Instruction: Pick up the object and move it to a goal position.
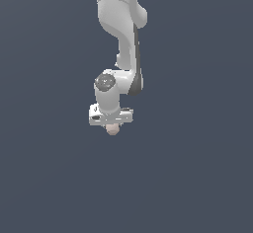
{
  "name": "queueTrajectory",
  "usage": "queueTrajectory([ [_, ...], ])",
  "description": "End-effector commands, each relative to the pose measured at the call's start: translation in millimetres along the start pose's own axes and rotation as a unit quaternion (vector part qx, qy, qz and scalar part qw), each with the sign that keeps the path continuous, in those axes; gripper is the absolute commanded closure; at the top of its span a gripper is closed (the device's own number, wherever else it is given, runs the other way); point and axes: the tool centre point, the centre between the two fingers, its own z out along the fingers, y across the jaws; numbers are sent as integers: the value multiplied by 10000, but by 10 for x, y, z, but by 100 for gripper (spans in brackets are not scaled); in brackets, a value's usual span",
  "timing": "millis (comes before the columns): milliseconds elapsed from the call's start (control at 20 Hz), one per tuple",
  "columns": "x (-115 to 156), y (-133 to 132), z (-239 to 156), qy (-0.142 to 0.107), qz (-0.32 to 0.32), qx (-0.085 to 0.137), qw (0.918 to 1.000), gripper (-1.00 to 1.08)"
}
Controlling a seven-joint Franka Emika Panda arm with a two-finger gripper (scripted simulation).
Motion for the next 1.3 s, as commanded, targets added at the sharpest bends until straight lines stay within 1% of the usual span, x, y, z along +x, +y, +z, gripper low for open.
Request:
queueTrajectory([
  [0, -2, -11, 14, -7, -7, 4, 10000, 108],
  [400, 4, -7, -9, -1, -4, 2, 10000, 108],
  [650, 45, -6, -140, -1, -4, 2, 10000, 108],
  [950, 152, -2, -480, -1, -4, 2, 10000, 108],
  [1250, 319, 3, -1001, -1, -4, 2, 10000, 108],
])
